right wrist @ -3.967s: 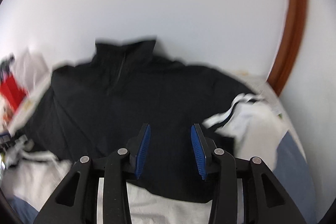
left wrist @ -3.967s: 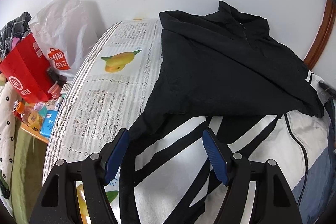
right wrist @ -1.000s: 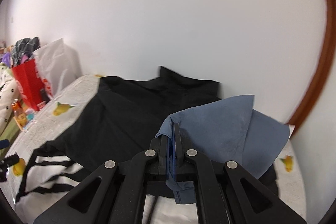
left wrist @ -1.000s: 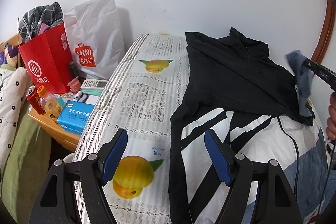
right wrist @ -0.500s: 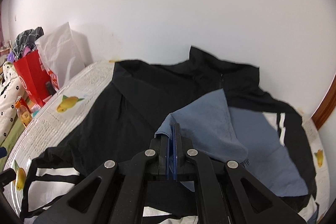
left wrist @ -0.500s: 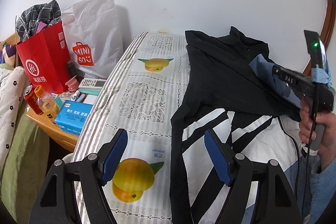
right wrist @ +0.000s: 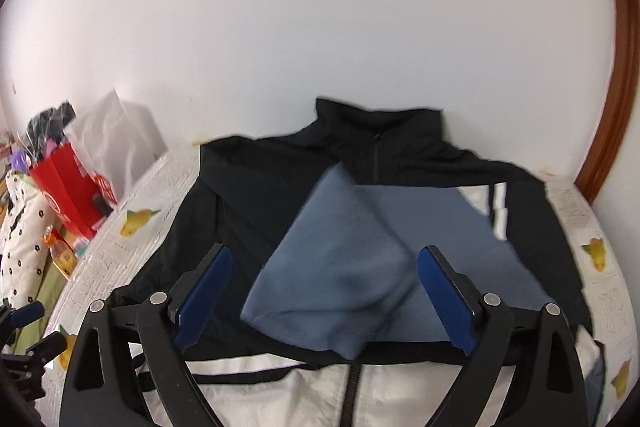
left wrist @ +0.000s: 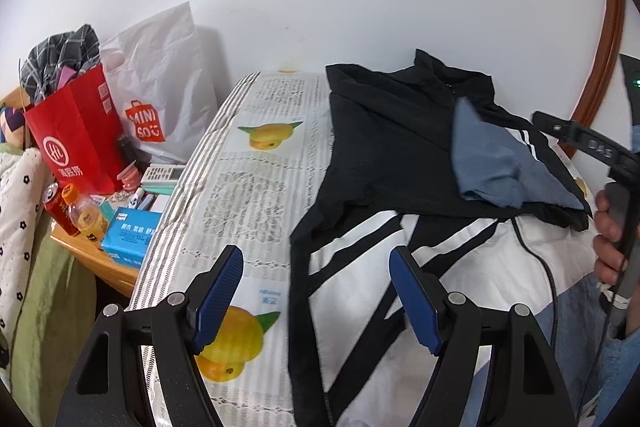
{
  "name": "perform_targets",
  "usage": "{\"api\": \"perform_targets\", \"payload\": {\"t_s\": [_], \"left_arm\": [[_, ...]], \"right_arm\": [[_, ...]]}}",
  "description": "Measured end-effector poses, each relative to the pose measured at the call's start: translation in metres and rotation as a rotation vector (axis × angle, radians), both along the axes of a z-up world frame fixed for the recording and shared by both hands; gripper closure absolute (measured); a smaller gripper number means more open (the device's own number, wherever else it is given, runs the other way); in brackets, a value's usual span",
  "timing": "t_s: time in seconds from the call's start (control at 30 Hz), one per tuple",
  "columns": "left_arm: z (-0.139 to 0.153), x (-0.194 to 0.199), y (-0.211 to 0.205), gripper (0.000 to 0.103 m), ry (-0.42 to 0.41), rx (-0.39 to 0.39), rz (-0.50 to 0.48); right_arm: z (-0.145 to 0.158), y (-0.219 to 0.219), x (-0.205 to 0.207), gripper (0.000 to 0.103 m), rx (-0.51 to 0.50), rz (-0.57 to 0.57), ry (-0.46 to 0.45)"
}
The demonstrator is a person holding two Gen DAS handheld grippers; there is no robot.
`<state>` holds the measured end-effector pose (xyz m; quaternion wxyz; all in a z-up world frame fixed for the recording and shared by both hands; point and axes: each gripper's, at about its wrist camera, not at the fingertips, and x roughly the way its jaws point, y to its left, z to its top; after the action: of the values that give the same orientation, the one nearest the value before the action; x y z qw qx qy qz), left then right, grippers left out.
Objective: Fold large clothes
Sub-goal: 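Fold the blue sleeve across the jacket body and open the right tool, then grasp the elastic cuff of the blue sleeve with the left tool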
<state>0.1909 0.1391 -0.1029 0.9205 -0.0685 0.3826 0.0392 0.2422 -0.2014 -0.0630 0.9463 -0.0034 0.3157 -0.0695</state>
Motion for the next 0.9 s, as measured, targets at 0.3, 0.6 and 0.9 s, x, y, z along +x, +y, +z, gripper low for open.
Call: {"api": "perform_targets", "payload": {"t_s": [0.3,0.6,0.9], "left_arm": [[0.028,0.010,-0.046,0.029,-0.038,0.002,-0.090],[0.043,0.040,-0.117,0.029,-0.001,-0.012,-0.197],[0.030,0.084,-0.182,0.029,0.042,0.028,-0.251]], "right_arm": [[0.019,-0.068,-0.064,0.010,-0.039,-0.123,-0.016],[0.006,-0.136,-0.109,0.036,-0.083,-0.205,0.084],[-0.006,-0.189,-0.122,0.047,-0.074,-0.242,0.115]]}}
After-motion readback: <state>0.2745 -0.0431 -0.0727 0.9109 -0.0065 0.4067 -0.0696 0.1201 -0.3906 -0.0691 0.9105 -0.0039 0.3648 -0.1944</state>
